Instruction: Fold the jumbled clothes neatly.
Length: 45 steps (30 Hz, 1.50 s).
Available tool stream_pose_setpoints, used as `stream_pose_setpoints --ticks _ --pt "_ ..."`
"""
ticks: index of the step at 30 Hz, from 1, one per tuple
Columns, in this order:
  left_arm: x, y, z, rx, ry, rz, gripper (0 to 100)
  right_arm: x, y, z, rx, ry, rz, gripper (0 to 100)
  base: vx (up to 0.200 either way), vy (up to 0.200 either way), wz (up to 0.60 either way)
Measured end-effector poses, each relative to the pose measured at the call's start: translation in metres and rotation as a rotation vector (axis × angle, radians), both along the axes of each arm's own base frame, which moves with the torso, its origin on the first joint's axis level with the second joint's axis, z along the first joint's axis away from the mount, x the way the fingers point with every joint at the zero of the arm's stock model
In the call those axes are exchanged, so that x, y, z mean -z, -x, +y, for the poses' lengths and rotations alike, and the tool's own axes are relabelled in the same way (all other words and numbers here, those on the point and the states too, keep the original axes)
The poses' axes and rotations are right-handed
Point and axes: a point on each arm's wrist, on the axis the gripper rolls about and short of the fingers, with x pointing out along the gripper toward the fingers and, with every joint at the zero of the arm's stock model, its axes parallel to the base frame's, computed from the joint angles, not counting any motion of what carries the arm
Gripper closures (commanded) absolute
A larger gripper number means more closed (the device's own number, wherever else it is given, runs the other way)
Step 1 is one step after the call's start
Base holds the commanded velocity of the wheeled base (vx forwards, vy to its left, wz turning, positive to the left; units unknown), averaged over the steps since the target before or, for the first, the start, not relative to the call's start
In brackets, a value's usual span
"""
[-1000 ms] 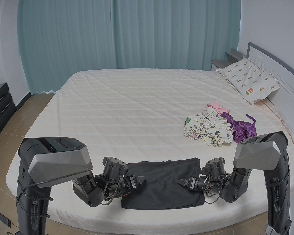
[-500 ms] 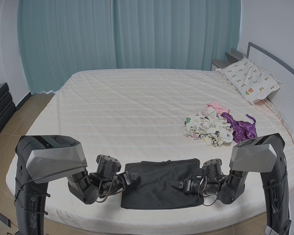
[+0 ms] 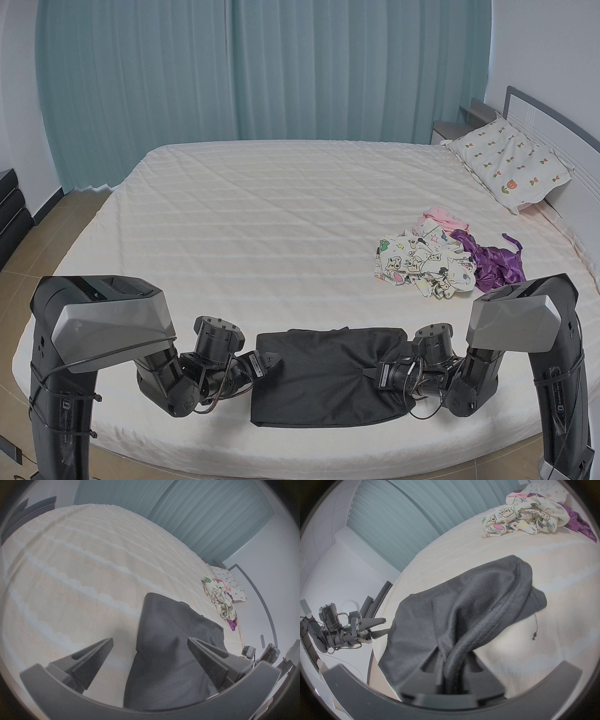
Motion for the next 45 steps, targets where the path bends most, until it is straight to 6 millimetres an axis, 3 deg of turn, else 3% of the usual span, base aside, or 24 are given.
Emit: stream_pose_setpoints --ticks 13,22,29,45 --pt "0.002 0.004 0.006 -0.005 -0.005 0.020 0 -0.010 0.013 -0.013 0.028 -0.052 0.013 100 0.000 0.000 0.00" --pt "0.001 0.003 0.008 -0.031 0.017 0.027 0 -0.017 0.023 -0.041 0.051 -0.087 0.011 100 0.000 0.000 0.00" --pt "-0.001 0.003 0.008 -0.032 0.019 0.025 0 -0.017 0.026 -0.048 0.061 -0.088 0.024 100 0.000 0.000 0.00" --pt "-0.002 0.003 0.007 -0.030 0.021 0.019 0 -0.020 0.025 -0.053 0.074 -0.090 0.018 100 0.000 -0.200 0.00"
